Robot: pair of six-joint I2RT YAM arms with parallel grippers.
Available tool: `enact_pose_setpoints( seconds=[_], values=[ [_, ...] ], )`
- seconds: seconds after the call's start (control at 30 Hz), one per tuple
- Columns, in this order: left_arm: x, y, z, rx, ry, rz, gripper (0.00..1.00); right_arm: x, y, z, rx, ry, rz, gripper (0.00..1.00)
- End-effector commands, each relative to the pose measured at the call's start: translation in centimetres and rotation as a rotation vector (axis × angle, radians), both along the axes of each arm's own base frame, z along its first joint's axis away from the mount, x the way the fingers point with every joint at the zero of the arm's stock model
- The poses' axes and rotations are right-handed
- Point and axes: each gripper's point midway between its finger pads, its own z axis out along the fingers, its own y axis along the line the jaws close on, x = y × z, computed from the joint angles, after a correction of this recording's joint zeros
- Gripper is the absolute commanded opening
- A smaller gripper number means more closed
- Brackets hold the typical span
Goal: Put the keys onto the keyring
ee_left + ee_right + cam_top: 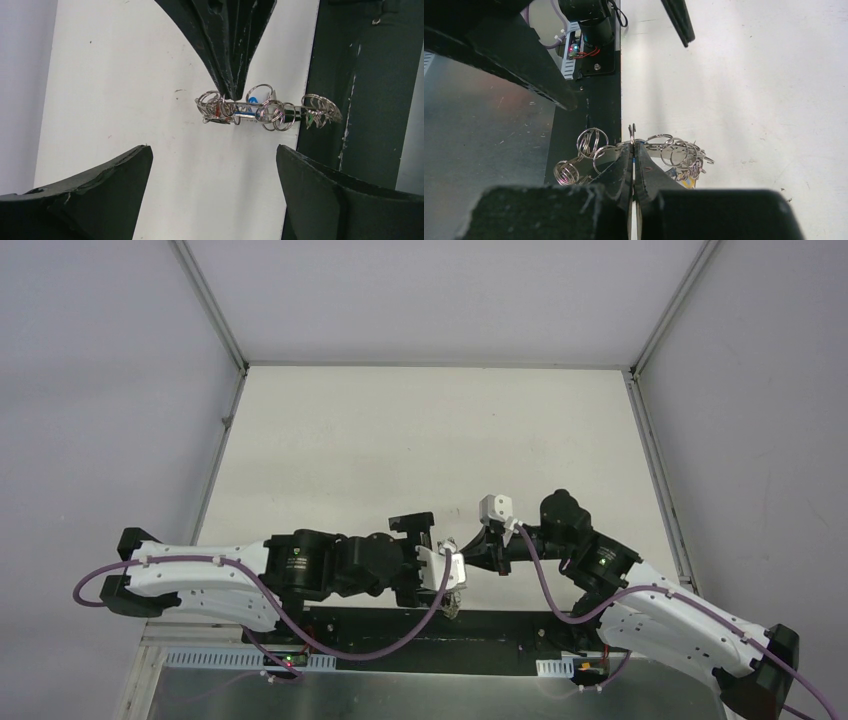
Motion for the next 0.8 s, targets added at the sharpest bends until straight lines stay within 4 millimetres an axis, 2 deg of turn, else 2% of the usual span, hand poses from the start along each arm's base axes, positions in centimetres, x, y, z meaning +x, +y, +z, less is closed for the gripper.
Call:
enact_pose_setpoints(
  seconds=[0.0,0.2,0.33,0.47,0.67,0.77],
  values=[
    [0.7,-0.7,2.7,-0.157,0.040,0.061,0.99,0.6,0.4,2.4,0.088,-0.064,-0.017,0.00],
    [2.4,-1.0,2.5,-0.233,0.226,0.106,0.99,0.7,0.3,2.0,0.081,-0.059,-0.024,0.00],
    [4.3,-0.2,2.7,-0.321,0.365,0.175,0.99,0.7,0.2,1.8,0.079,-0.056,-0.027,0.00],
    [4.9,0.5,2.7,-0.403,0.480,0.175,0.99,0.6,0.2,1.7,0.078,-0.052,-0.028,0.00],
    [2.2,0.6,2.6,-0.488,0.623,-0.003,0.99,0.6,0.3,1.7,0.080,-0.049,-0.024,0.00],
    [0.5,0.5,2.8,-0.532,0.625,-0.121,0.97,0.6,0.4,1.8,0.084,-0.049,-0.022,0.00]
  ],
)
